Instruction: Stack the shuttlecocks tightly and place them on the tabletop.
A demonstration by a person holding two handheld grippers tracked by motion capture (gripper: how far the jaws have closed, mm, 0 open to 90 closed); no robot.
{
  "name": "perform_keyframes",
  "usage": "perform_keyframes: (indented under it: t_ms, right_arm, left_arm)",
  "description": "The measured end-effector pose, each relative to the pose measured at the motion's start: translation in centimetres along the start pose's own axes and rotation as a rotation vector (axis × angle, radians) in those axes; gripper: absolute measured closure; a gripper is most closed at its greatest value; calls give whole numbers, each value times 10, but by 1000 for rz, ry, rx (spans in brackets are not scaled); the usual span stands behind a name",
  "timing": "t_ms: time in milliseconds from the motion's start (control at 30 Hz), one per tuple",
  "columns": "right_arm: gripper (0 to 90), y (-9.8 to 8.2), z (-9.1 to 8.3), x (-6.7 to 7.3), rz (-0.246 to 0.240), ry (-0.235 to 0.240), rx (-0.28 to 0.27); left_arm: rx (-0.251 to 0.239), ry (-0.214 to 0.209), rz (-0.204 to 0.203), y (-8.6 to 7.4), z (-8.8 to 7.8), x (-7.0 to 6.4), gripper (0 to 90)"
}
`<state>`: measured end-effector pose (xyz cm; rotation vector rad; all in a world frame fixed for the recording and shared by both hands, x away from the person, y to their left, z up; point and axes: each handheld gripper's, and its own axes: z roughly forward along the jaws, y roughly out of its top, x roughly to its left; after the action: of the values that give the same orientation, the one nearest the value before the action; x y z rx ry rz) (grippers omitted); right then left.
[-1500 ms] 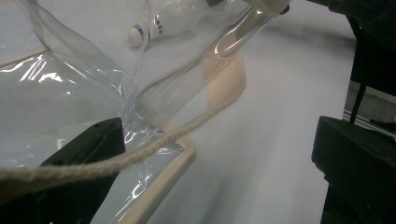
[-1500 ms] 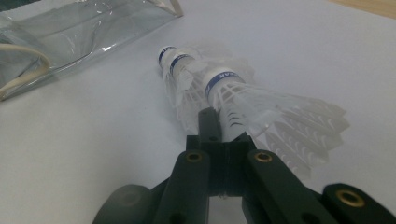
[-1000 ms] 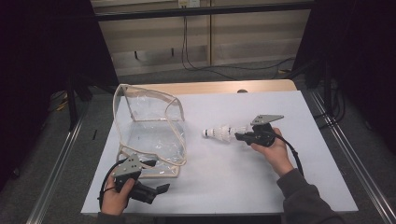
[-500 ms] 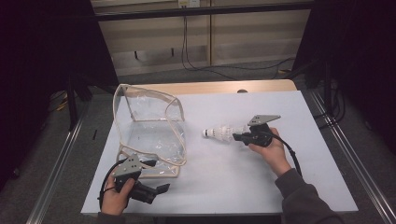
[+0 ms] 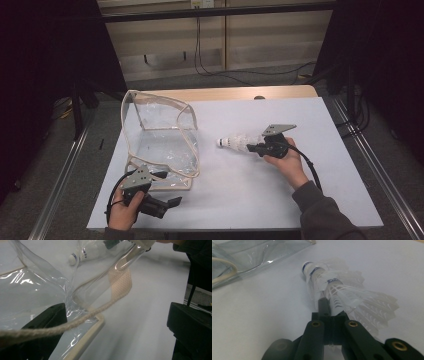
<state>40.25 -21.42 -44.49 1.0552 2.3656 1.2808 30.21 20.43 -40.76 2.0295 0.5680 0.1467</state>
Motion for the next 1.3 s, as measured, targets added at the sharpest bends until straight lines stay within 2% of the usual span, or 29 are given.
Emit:
perform_keyframes:
  t_ms: [1300]
  right_arm:
    - [900,3,12,9,-15,3,7]
  left_arm:
    - [1,0,0,0,0,0,29]
